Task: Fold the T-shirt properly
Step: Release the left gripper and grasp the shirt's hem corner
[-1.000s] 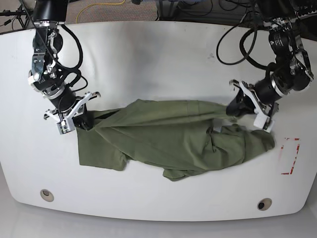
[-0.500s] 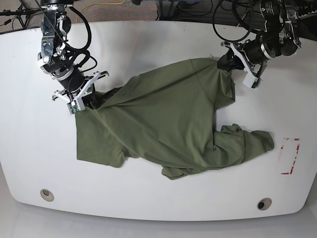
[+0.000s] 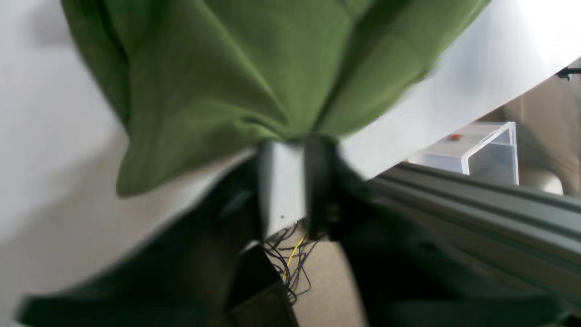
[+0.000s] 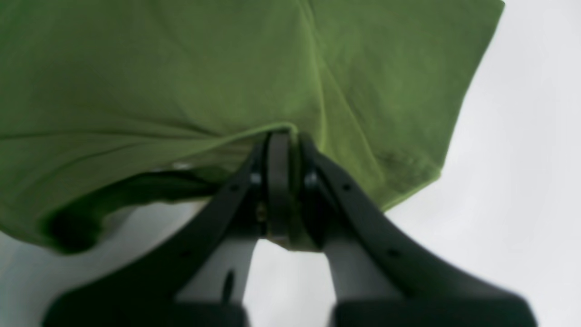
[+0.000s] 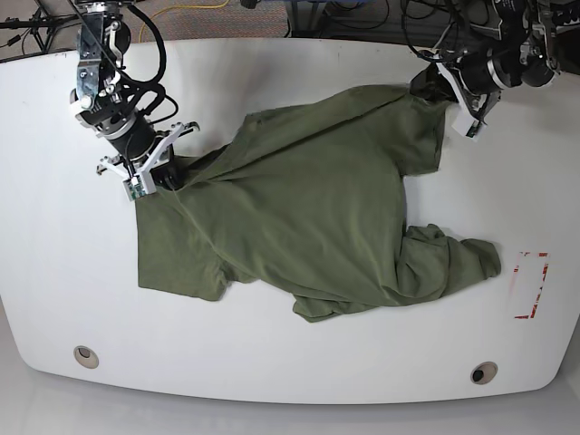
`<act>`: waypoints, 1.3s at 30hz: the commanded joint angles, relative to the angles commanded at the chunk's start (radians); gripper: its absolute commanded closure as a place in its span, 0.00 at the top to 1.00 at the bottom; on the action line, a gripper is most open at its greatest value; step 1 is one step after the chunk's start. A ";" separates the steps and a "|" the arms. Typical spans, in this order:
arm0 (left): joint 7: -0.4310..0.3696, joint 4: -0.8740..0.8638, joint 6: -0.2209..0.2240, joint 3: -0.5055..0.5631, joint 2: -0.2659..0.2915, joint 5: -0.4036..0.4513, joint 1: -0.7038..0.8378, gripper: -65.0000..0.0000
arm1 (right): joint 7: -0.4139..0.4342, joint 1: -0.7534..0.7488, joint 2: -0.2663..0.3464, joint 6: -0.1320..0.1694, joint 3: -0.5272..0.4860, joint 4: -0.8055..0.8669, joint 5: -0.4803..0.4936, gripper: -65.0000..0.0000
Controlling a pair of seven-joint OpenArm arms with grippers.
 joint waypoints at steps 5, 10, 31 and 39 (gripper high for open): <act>0.014 0.002 0.000 0.000 0.002 -0.003 -0.025 0.57 | 0.000 0.000 0.000 0.000 -0.002 -0.002 0.000 0.00; 0.109 0.002 0.000 -0.023 0.008 -0.029 -0.114 0.57 | 0.000 0.011 -0.026 -0.002 -0.002 0.000 -0.002 0.00; 0.081 -0.529 -0.002 -0.371 0.031 0.273 -0.784 0.57 | 0.000 0.041 -0.034 -0.002 -0.003 -0.008 -0.002 0.00; -0.203 -0.842 -0.003 -0.279 -0.015 0.362 -0.862 0.57 | 0.000 0.052 -0.034 -0.002 -0.005 -0.008 -0.002 0.00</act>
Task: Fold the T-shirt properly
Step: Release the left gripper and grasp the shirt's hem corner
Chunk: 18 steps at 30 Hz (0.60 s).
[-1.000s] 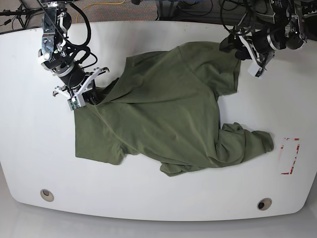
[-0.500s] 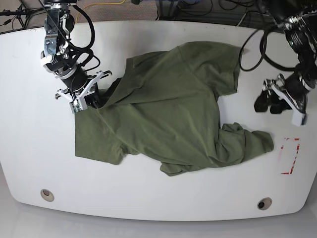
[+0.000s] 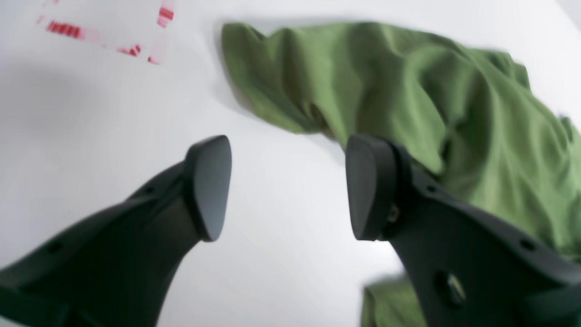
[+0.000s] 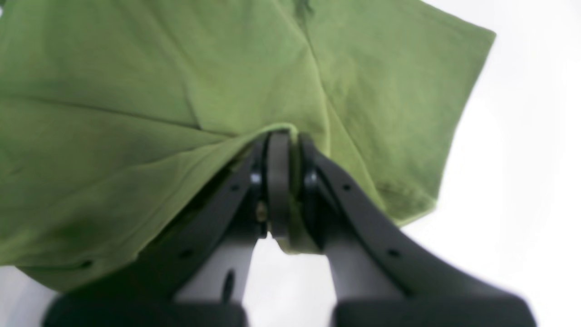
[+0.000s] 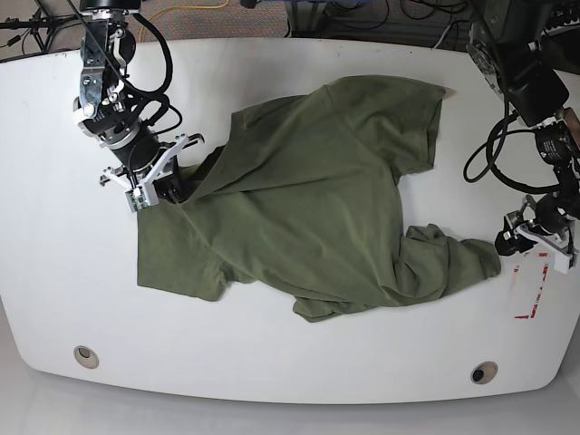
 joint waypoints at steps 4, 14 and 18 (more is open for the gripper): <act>-0.095 -0.149 0.000 0.060 -0.031 0.003 -0.040 0.57 | 0.000 0.000 0.000 0.000 0.000 0.000 0.000 0.00; -0.219 -0.319 0.000 0.094 -0.034 0.005 -0.084 0.57 | 0.000 0.002 0.000 0.000 0.002 0.000 0.000 0.00; -0.222 -0.370 0.000 0.106 -0.029 0.005 -0.112 0.57 | 0.000 0.002 0.000 0.000 0.002 0.000 0.000 0.00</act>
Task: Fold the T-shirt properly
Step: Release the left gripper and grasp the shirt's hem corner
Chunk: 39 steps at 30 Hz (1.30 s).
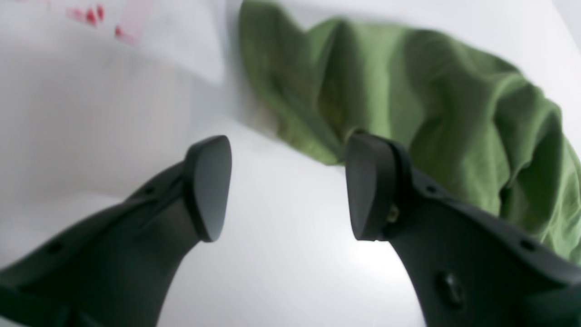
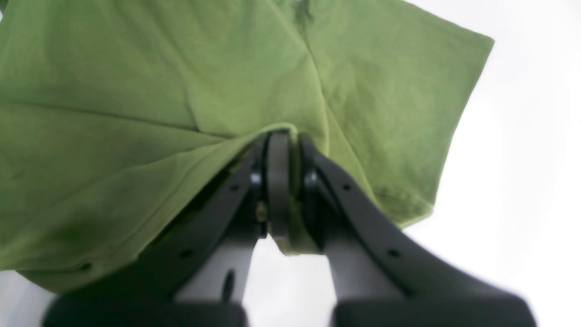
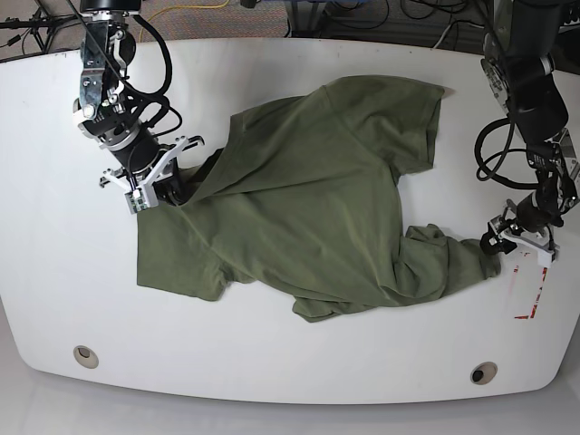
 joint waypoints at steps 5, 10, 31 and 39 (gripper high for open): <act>-0.061 -0.072 0.002 0.005 0.002 -0.002 -0.003 0.57 | 0.000 0.000 0.000 0.000 0.002 0.000 0.000 0.00; -0.094 -0.120 0.002 0.005 0.003 -0.002 -0.006 0.57 | 0.000 0.000 0.000 0.000 0.002 0.000 0.002 0.00; -0.097 -0.157 0.003 0.109 0.068 -0.002 -0.069 0.40 | 0.000 -0.003 -0.002 0.000 0.002 0.000 0.002 0.00; -0.091 -0.153 0.005 0.107 0.048 -0.005 -0.061 0.00 | 0.000 -0.005 -0.002 -0.008 0.003 0.000 0.003 0.00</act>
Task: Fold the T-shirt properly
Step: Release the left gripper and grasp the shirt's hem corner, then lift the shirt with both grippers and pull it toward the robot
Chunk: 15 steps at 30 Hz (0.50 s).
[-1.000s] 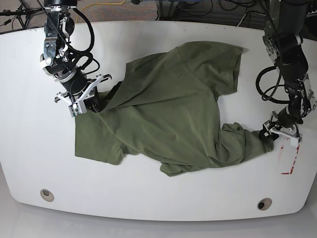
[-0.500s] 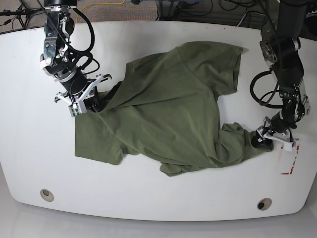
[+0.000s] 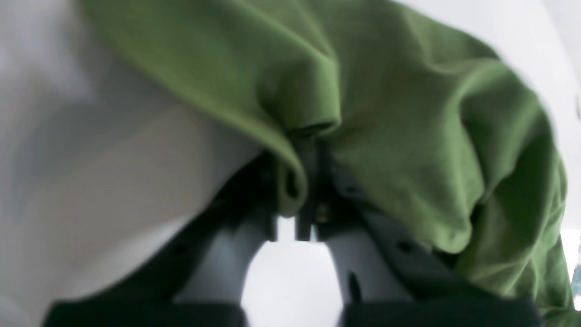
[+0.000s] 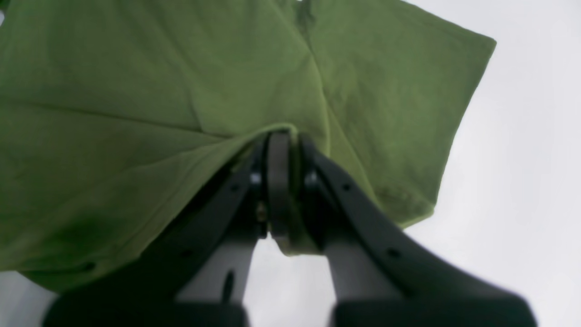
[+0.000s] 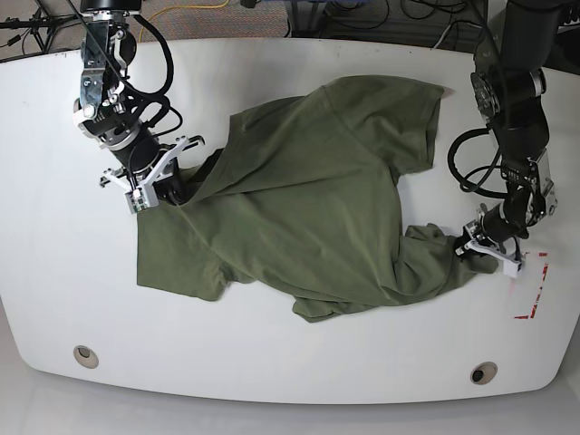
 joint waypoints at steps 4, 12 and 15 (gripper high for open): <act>0.006 0.046 0.000 0.000 -0.009 -0.002 0.003 0.00 | 0.000 -0.002 -0.021 0.000 0.034 0.003 0.006 0.00; 0.130 0.342 -0.002 -0.025 -0.029 -0.003 0.087 0.00 | -0.005 -0.002 -0.068 0.021 0.233 -0.002 0.008 0.00; 0.150 0.440 -0.003 -0.023 -0.029 -0.002 0.120 0.00 | -0.005 0.006 -0.068 0.041 0.262 -0.002 0.008 0.00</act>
